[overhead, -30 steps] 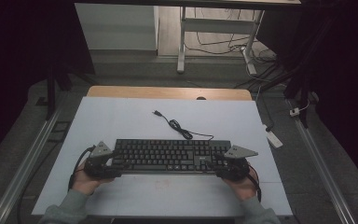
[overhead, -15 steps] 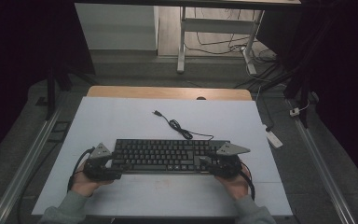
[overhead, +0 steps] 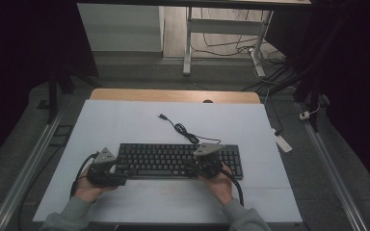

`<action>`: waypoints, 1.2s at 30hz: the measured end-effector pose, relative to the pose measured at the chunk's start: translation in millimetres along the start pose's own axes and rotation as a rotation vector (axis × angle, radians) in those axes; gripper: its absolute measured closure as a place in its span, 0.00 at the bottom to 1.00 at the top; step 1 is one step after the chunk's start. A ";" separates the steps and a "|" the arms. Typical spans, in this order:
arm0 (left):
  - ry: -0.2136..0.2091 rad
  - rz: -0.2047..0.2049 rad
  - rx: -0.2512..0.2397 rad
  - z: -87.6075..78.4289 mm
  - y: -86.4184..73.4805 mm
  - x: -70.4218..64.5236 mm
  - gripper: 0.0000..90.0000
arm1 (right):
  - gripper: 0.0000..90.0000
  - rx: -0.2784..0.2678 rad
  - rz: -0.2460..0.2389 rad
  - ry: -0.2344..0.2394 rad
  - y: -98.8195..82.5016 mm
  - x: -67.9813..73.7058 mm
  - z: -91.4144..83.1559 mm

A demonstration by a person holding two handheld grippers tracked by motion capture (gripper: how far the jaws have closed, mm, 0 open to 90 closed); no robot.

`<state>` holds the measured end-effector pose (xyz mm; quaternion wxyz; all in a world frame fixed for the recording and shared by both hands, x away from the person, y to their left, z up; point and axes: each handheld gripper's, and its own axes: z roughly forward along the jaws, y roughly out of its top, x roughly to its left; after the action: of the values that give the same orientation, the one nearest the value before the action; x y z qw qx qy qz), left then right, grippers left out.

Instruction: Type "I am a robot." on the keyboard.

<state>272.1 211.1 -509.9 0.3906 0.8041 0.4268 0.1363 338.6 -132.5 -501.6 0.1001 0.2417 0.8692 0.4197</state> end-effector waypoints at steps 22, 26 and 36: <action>0.003 0.003 0.000 -0.9 -0.3 -0.4 0.28 | 1.00 0.075 -0.031 0.020 8.2 11.3 37.0; 0.005 0.003 -0.001 -1.2 -0.4 -0.3 0.28 | 1.00 0.045 -0.044 0.014 10.4 10.8 30.9; 0.006 0.004 -0.003 -0.9 -0.4 -0.8 0.28 | 0.68 -0.035 -0.023 -0.070 -8.6 -2.7 -14.0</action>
<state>270.9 211.1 -509.4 0.3901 0.8041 0.4263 0.1401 332.7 -147.9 -499.6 0.1397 0.2444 0.8604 0.4247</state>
